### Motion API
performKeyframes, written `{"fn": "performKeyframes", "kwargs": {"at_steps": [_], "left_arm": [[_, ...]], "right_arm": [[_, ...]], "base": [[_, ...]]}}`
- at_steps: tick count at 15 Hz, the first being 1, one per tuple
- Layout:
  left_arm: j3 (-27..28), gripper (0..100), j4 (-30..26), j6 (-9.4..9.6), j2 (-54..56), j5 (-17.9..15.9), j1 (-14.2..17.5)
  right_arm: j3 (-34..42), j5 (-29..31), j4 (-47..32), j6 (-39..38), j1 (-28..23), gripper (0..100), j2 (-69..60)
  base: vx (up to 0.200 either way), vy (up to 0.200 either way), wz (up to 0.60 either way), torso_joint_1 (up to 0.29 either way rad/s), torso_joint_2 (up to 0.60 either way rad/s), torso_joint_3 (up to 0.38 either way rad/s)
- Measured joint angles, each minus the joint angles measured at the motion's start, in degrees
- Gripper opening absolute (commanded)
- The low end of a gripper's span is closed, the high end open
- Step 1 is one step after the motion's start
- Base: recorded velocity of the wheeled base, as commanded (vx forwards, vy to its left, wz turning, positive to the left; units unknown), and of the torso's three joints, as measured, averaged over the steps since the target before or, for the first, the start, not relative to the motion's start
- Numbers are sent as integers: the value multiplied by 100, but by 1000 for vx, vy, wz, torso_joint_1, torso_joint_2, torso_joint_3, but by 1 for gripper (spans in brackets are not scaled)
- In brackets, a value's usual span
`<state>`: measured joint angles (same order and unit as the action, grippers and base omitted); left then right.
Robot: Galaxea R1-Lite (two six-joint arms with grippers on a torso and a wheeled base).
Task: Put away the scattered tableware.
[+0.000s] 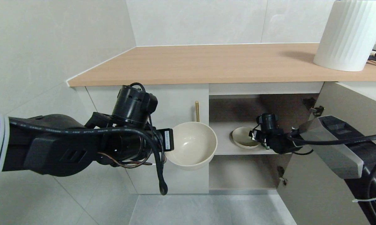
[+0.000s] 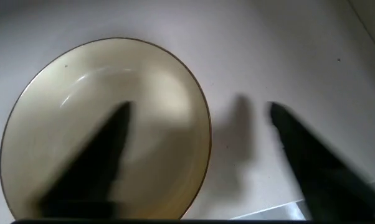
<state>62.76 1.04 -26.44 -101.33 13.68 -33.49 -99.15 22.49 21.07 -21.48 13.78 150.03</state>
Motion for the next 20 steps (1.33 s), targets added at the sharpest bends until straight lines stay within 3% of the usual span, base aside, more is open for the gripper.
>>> {"fn": "performKeyframes", "kwargs": {"at_steps": [3,5,9,13,16,20], "left_arm": [[15,0,0,6,-49,-7,0],[100,0,0,9,-162,17,-57],[389,0,-4,11,-667,630,-350],[610,0,-9,22,-1290,1363,-631],[686,0,-2,12,-1612,1498,-820],[797,0,0,-51,-1826,1648,-1003]], "right_arm": [[216,22,-18,-126,22,100,-232],[791,-63,-32,-156,96,100,-669],[1991,-580,-141,107,405,100,-1941],[2981,-862,-807,709,951,100,-3418],[3424,-1220,-1537,798,1532,100,-4251],[3556,-1256,-1724,800,1957,100,-4482]], "base": [[0,0,0,0,0,0],[0,0,0,0,0,0],[0,0,0,0,0,0],[0,0,0,0,0,0],[0,0,0,0,0,0],[0,0,0,0,0,0]]}}
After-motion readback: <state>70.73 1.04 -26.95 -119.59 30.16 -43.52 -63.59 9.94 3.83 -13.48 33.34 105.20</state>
